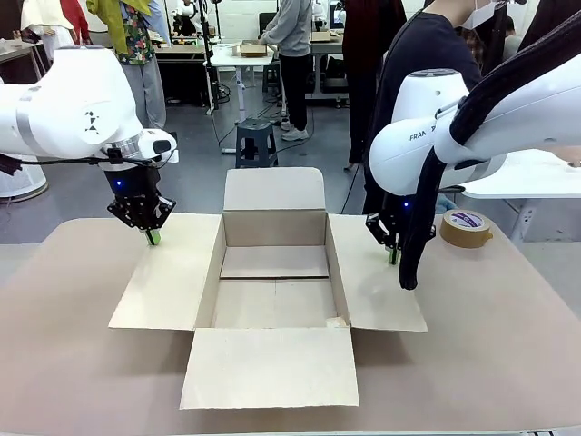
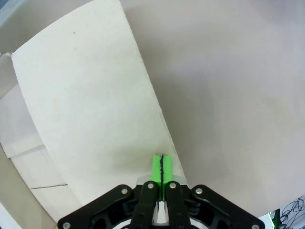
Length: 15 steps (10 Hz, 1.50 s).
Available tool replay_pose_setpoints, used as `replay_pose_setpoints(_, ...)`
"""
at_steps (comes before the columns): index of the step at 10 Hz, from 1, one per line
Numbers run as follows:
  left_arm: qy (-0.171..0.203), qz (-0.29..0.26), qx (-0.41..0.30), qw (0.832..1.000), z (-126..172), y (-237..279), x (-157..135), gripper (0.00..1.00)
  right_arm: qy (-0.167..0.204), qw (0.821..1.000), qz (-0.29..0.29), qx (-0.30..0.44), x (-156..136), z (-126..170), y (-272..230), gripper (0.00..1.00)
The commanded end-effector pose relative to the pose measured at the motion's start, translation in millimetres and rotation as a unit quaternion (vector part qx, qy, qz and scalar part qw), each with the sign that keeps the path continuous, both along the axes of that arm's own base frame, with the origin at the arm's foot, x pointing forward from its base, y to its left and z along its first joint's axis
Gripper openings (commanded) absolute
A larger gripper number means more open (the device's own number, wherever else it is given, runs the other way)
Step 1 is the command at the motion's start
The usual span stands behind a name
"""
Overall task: Wrap the clocks to prevent damage.
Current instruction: Open the side flaps of the Package Box.
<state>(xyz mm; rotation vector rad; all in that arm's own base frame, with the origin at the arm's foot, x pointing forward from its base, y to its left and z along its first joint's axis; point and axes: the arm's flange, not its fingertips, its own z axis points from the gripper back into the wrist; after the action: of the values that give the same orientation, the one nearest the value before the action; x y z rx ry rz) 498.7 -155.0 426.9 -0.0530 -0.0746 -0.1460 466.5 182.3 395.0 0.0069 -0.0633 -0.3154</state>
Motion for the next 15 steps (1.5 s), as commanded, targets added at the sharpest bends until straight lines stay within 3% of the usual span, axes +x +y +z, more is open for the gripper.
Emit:
replay_pose_setpoints(1, -0.009, 0.003, -0.046, 0.999, -16.6, 4.3, -1.7, 0.01, -0.001, 1.000, 0.011, 0.021, 3.9, -10.4, -0.3, 0.01)
replay_pose_setpoints(6, 0.007, 0.005, -0.011, 1.000, -51.8, 7.7, -3.3, 0.01, 0.008, 0.999, 0.012, 0.032, 7.5, -22.7, -4.3, 0.01)
replay_pose_setpoints(10, 0.001, 0.000, -0.048, 0.999, -38.5, 11.1, -4.9, 0.01, 0.010, 0.998, 0.046, 0.043, 4.3, -19.4, -6.3, 0.01)
replay_pose_setpoints(11, 0.013, 0.006, -0.022, 1.000, -51.1, 7.0, -2.7, 0.01, 0.015, 1.000, 0.011, 0.024, 8.0, -20.1, -4.3, 0.01)
replay_pose_setpoints(15, 0.013, 0.006, -0.022, 1.000, -51.1, 7.0, -2.7, 0.01, 0.015, 1.000, 0.011, 0.024, 8.0, -20.1, -4.3, 0.01)
